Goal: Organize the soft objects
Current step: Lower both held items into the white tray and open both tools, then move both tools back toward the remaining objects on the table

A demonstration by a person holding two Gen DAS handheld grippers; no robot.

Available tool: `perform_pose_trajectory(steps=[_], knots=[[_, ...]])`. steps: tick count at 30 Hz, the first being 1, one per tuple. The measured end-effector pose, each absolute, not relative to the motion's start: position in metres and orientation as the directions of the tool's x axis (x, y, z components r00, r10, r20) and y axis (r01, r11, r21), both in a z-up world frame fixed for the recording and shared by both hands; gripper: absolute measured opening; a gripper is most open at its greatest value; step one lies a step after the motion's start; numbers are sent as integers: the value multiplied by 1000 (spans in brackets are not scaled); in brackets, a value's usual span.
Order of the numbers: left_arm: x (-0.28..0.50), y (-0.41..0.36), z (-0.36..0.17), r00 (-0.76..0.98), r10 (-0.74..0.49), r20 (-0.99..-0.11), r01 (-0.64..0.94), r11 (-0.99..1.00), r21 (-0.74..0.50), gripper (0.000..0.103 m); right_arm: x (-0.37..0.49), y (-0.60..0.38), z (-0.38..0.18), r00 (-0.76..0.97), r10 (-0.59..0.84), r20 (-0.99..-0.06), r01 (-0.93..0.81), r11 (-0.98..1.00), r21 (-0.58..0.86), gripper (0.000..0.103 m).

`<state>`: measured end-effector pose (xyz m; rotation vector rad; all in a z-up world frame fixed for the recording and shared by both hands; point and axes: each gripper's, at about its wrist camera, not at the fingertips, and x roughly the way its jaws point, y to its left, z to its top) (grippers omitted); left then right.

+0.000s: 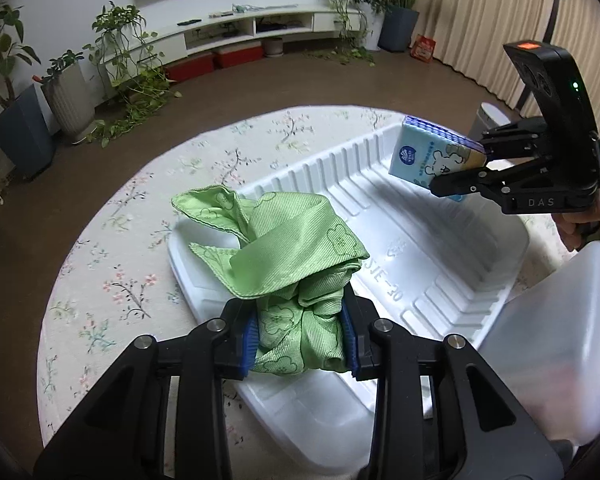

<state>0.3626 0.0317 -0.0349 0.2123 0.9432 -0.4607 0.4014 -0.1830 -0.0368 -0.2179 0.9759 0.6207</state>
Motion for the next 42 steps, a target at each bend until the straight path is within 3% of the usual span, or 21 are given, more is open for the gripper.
perform_pose_trajectory(steps=[3, 10, 12, 18, 27, 29, 30, 37, 42], knots=[[367, 30, -42, 492, -281, -824, 461, 887, -27, 34, 405, -182, -50, 393, 378, -838, -577, 811, 96, 26], [373, 32, -49, 491, -282, -824, 438, 898, -46, 60, 412, -181, -63, 387, 359, -849, -569, 818, 86, 29], [372, 34, -46, 497, -285, -820, 435, 899, -49, 66, 410, -181, -63, 397, 345, -851, -566, 822, 69, 40], [365, 45, -31, 534, -294, -792, 409, 910, -62, 72, 402, -188, -52, 428, 355, -831, -558, 827, 67, 58], [322, 81, 0, 613, -272, -742, 309, 946, -92, 82, 379, -228, -13, 503, 380, -776, -500, 860, 97, 74], [305, 89, 3, 626, -279, -728, 284, 951, -121, 99, 370, -241, -7, 518, 378, -768, -477, 872, 107, 78], [294, 93, 6, 633, -282, -721, 269, 953, -136, 100, 363, -249, -4, 527, 375, -763, -462, 880, 112, 82], [214, 106, 15, 697, -278, -661, 186, 960, -207, 103, 299, -293, 11, 563, 403, -721, -417, 892, 173, 102], [160, 102, 16, 724, -227, -651, 125, 972, -200, 103, 245, -317, 18, 576, 431, -695, -381, 893, 239, 103]])
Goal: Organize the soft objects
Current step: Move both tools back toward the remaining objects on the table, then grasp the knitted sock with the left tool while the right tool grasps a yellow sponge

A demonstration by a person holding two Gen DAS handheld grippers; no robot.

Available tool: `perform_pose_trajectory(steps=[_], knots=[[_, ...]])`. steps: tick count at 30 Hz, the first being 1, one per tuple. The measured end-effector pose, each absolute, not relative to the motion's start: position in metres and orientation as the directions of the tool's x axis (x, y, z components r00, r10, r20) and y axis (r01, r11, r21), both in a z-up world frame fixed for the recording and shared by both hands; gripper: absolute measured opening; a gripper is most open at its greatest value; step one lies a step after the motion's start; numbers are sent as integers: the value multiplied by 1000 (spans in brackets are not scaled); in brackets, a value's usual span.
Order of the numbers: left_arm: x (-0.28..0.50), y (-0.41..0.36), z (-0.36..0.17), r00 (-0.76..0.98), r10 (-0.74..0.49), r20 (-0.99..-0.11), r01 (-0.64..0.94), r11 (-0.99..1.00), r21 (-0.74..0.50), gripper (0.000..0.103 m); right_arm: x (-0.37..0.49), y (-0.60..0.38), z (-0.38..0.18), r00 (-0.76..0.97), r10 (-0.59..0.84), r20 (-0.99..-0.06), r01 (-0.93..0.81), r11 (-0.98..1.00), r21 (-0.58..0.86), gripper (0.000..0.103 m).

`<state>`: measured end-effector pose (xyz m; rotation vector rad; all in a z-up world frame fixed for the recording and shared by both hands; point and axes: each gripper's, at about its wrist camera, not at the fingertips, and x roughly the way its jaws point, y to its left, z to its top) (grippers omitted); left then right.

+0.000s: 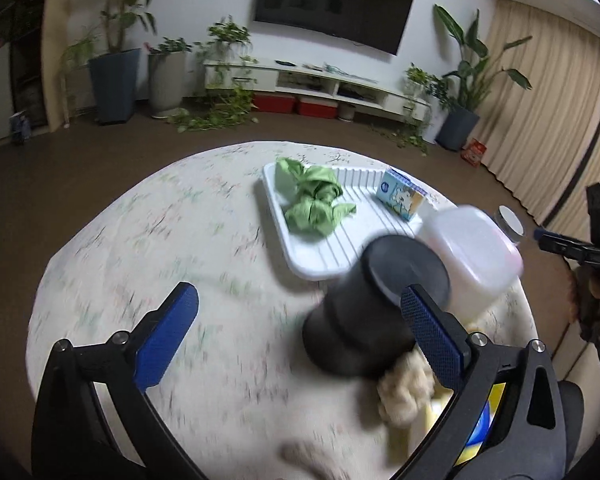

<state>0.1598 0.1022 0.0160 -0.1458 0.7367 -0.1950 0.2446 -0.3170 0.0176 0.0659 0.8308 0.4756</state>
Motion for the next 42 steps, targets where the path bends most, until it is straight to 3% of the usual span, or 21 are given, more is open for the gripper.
perform_pose_trajectory(steps=[9, 19, 27, 35, 42], knots=[[69, 74, -1, 727, -156, -669, 66, 985, -158, 103, 145, -313, 11, 572, 492, -657, -361, 869, 337, 103], [14, 55, -24, 711, -120, -693, 1, 986, -169, 103, 48, -252, -10, 579, 498, -645, -430, 859, 278, 103], [5, 47, -45, 685, -137, -715, -8, 981, -195, 103, 28, -228, -28, 572, 470, -672, -405, 874, 268, 103], [34, 61, -51, 660, -54, -749, -118, 978, -174, 103, 32, -217, -30, 592, 418, -689, -383, 898, 216, 102], [52, 60, -64, 628, -16, -778, -128, 984, -123, 103, 48, -213, -31, 601, 378, -704, -366, 913, 179, 94]])
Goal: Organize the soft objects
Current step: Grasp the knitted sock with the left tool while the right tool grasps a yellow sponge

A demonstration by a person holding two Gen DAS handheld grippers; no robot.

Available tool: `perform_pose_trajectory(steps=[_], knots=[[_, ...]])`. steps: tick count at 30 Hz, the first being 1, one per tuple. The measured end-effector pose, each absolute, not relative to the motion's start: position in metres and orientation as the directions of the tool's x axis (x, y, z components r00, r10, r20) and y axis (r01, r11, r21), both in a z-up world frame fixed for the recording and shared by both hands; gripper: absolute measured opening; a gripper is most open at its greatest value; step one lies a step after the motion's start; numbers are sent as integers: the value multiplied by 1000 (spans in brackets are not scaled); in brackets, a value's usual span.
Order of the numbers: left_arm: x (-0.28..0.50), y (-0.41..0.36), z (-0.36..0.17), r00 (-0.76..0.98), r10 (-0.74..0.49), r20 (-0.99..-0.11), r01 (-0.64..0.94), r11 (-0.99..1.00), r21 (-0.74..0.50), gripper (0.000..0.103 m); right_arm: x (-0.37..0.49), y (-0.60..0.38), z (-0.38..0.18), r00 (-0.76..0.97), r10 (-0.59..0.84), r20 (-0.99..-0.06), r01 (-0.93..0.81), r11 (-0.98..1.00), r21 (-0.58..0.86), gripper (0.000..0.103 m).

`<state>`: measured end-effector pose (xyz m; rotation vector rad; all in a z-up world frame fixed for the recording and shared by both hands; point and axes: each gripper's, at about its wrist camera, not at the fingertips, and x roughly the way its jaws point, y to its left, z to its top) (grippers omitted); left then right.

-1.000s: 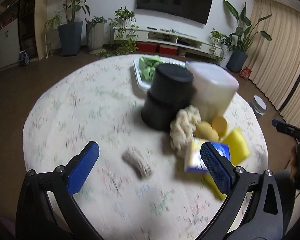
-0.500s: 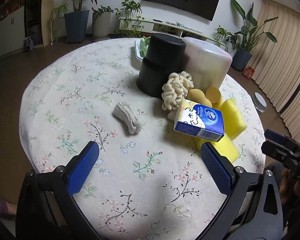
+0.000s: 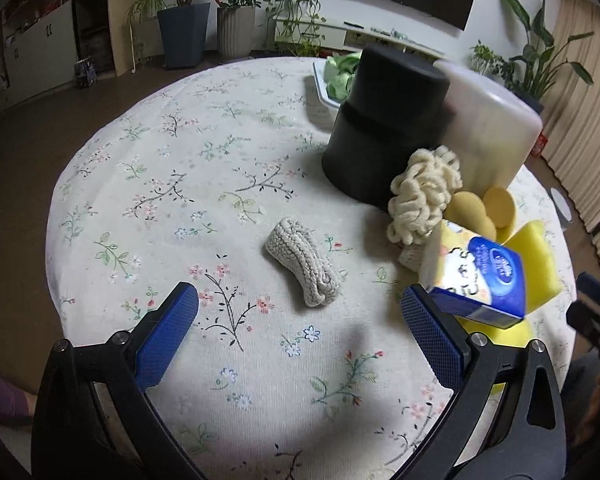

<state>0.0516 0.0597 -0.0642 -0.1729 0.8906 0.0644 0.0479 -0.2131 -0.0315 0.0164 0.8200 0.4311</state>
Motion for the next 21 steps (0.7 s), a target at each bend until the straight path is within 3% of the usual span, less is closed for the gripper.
perform_pose_trajectory(steps=[21], knots=[[70, 67, -80, 587, 17, -809, -185, 976, -114, 102, 85, -190, -51, 569, 333, -752, -362, 922, 135, 83]])
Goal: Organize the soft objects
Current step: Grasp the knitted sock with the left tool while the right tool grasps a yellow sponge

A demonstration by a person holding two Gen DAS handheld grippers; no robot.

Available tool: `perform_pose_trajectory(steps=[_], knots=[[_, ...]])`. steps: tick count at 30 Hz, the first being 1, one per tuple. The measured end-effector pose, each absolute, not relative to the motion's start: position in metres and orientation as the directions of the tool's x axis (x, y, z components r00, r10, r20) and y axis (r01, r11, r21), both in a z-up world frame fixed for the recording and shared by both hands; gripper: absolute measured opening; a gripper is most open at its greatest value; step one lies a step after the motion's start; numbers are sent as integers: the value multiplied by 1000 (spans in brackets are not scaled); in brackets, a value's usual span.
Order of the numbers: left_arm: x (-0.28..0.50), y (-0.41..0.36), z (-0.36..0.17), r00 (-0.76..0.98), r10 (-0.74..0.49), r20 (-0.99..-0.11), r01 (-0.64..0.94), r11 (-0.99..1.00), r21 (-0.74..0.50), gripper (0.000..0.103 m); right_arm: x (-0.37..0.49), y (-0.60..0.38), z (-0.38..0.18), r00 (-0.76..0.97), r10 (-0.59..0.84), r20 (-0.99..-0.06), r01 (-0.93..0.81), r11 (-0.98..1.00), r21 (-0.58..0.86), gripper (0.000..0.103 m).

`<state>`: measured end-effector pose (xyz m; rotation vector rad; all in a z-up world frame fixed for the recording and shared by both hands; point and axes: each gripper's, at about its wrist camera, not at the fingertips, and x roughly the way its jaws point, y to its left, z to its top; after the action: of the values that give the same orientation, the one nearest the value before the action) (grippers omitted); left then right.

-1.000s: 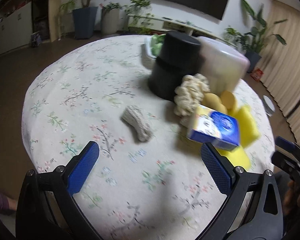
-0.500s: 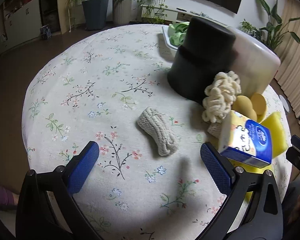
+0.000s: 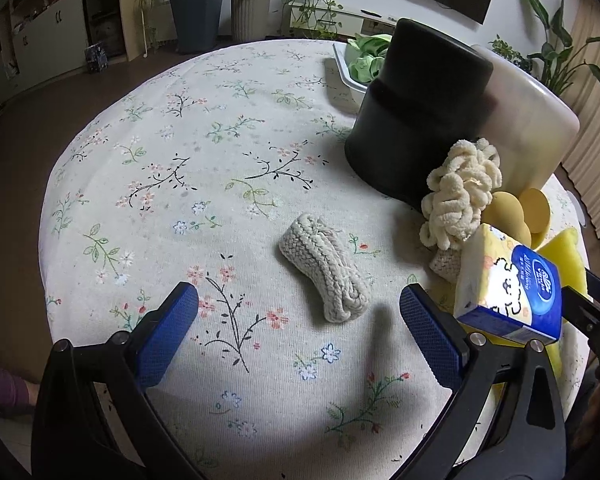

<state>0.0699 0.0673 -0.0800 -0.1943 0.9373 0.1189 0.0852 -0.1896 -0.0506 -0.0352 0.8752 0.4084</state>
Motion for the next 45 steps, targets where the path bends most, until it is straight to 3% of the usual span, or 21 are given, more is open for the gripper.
perform_pose_trajectory(steps=[19, 30, 36, 38, 42, 45], knots=[[84, 62, -85, 561, 76, -825, -207, 977, -51, 101, 96, -187, -67, 552, 317, -771, -350, 928, 131, 78], [83, 60, -85, 562, 105, -820, -215, 976, -23, 91, 102, -185, -74, 541, 316, -779, -353, 926, 131, 70], [80, 59, -83, 571, 111, -814, -209, 978, -13, 79, 101, -184, -75, 545, 313, -778, -358, 926, 122, 65], [80, 58, -82, 577, 111, -809, -206, 978, -13, 71, 102, -183, -75, 547, 312, -777, -360, 926, 119, 62], [77, 59, -81, 587, 109, -802, -200, 980, -13, 58, 101, -181, -75, 547, 316, -775, -371, 922, 114, 51], [75, 58, -79, 593, 108, -798, -195, 981, -12, 42, 99, -179, -75, 542, 332, -772, -390, 913, 118, 40]])
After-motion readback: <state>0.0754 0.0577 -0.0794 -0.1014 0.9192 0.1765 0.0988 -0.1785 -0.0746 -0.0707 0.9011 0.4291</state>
